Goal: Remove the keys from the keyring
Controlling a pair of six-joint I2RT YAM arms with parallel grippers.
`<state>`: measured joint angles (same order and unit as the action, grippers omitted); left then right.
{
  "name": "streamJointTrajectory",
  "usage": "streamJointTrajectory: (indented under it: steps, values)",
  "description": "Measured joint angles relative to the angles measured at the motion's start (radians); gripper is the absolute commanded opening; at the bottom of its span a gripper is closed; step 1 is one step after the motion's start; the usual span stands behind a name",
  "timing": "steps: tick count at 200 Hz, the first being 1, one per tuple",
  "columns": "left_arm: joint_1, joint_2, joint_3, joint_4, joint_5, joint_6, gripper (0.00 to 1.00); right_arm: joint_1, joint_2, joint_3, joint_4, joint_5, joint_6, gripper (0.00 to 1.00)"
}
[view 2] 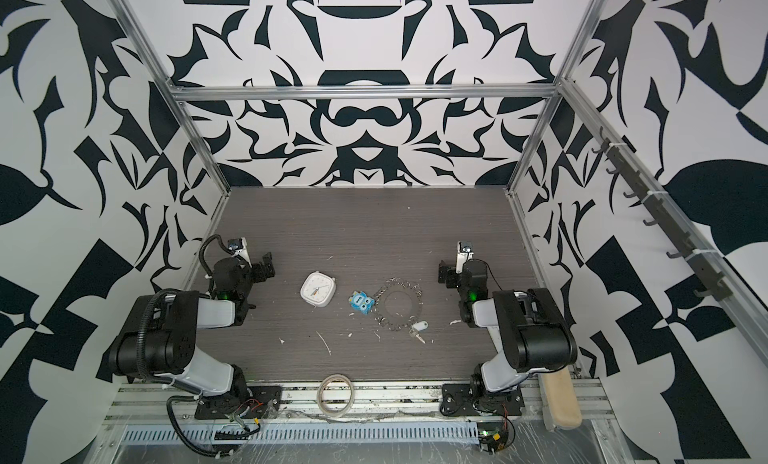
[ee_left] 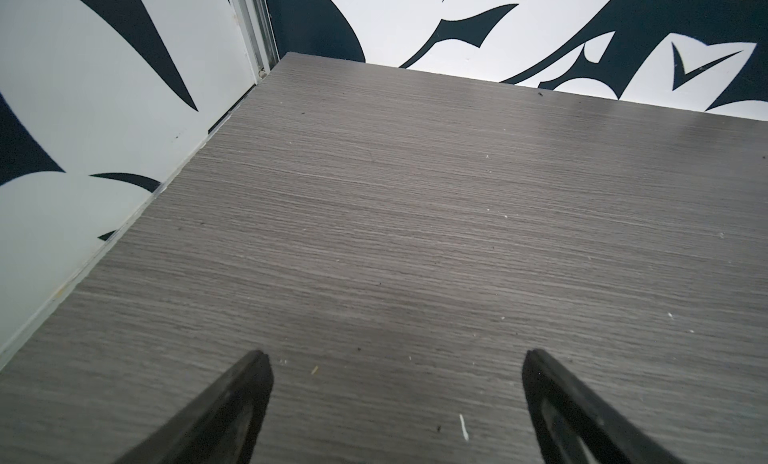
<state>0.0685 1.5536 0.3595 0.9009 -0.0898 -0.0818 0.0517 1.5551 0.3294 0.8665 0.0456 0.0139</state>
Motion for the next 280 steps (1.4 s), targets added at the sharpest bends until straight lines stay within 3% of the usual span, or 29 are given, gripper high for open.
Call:
streamJointTrajectory:
  steps: [81, 109, 135, 154, 173, 216, 251, 280]
  values:
    - [-0.001, -0.005, 0.0, -0.003, 0.0, 0.001, 0.99, 0.0, 0.0, 0.0, 0.0, 0.0, 0.0, 0.99]
    - [-0.016, -0.161, 0.052, -0.211, -0.003, 0.002, 0.99, 0.0, 0.0, 0.0, 0.0, 0.0, 0.0, 0.99]
    - [-0.058, -0.329, 0.254, -0.46, -0.002, -0.01, 0.99, 0.0, 0.0, 0.0, 0.0, 0.0, 0.0, 0.99]
    - [-0.167, -0.362, 0.44, -0.621, -0.031, -0.014, 0.99, 0.0, 0.0, 0.0, 0.0, 0.0, 0.0, 0.99]
    - [-0.331, -0.338, 0.577, -0.766, -0.068, -0.017, 0.99, 0.0, 0.0, 0.0, 0.0, 0.0, 0.0, 0.99]
    - [-0.649, -0.111, 0.737, -1.049, -0.128, -0.058, 0.99, 0.001, -0.04, 0.006, -0.055, 0.018, 0.004, 0.99]
    - [-0.813, 0.061, 0.877, -1.238, -0.139, -0.105, 0.98, 0.009, -0.357, 0.149, -0.478, 0.129, 0.103, 0.98]
    - [-0.887, 0.183, 1.017, -1.326, -0.106, -0.131, 0.92, 0.015, -0.506, 0.349, -0.795, 0.132, 0.246, 0.97]
